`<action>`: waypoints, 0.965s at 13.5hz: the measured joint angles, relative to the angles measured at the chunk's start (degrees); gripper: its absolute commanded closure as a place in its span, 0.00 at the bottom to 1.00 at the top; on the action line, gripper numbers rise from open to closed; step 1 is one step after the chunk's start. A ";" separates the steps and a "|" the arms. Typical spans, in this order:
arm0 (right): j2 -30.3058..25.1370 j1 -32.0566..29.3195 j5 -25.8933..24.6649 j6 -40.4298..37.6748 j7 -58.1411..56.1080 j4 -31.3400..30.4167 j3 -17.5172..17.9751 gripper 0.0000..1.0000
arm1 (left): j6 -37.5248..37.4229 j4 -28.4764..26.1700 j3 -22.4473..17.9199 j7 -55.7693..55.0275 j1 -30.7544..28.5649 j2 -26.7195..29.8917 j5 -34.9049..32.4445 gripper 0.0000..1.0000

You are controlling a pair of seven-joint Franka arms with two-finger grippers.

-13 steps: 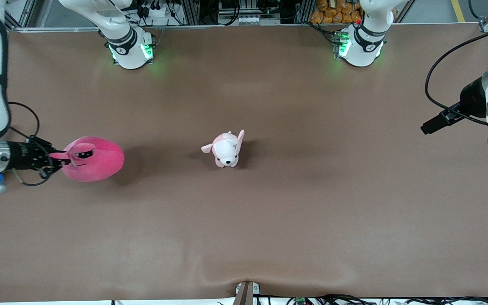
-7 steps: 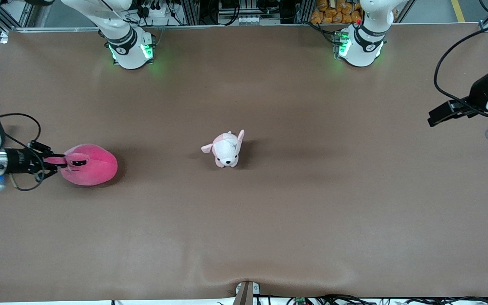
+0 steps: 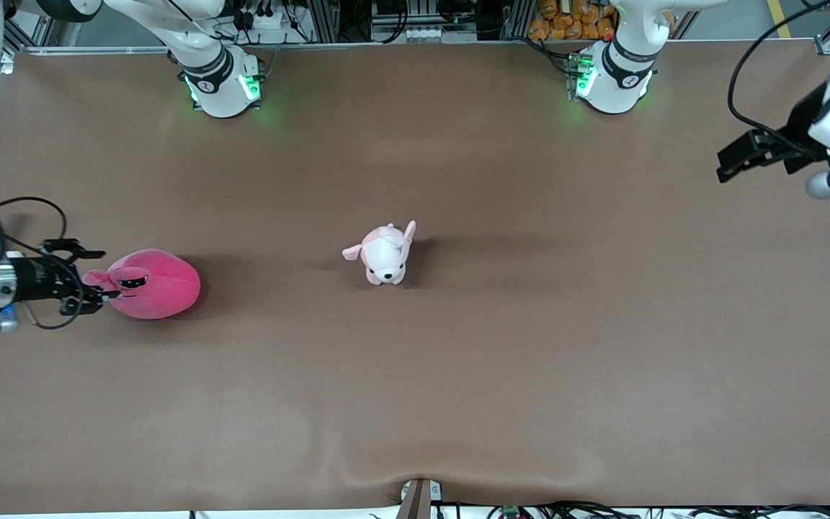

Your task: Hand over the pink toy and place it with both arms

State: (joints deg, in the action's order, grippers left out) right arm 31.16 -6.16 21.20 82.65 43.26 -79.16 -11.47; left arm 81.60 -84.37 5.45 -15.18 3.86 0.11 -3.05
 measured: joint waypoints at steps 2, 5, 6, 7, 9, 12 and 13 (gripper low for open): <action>-1.08 0.73 0.14 -7.40 -0.12 7.33 0.95 0.00 | 0.00 -2.49 -0.34 0.00 0.78 2.83 0.00 0.00; -3.17 4.78 0.09 -12.76 -0.05 15.00 1.48 0.00 | 0.23 -5.93 -0.95 0.11 0.25 6.11 0.00 0.00; -4.34 6.55 -0.08 -12.90 -0.04 16.41 1.48 0.00 | 0.32 -6.02 -1.08 0.31 0.15 6.49 0.00 0.00; -5.61 7.95 -0.30 -13.22 -0.03 17.41 1.48 0.00 | 0.35 -6.01 -1.18 0.71 0.04 6.75 0.00 0.00; -8.39 9.66 -1.84 -14.51 -0.17 18.83 1.52 0.00 | 0.38 -6.03 -1.58 2.53 -0.27 7.01 0.00 0.00; -12.67 14.44 -13.08 -17.02 -9.08 20.06 1.84 0.00 | 0.38 -6.39 -1.87 5.44 -0.54 6.97 0.00 0.00; -14.45 16.10 -15.41 -18.03 -15.87 20.19 1.84 0.00 | 0.38 -6.43 -1.86 5.63 -0.52 6.96 0.03 0.00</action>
State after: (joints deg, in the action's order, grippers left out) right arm 16.70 9.94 5.79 64.63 27.39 -58.97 -9.62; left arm 81.98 -90.80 3.59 -9.55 3.34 7.07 -3.02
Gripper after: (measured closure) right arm 0.000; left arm 0.000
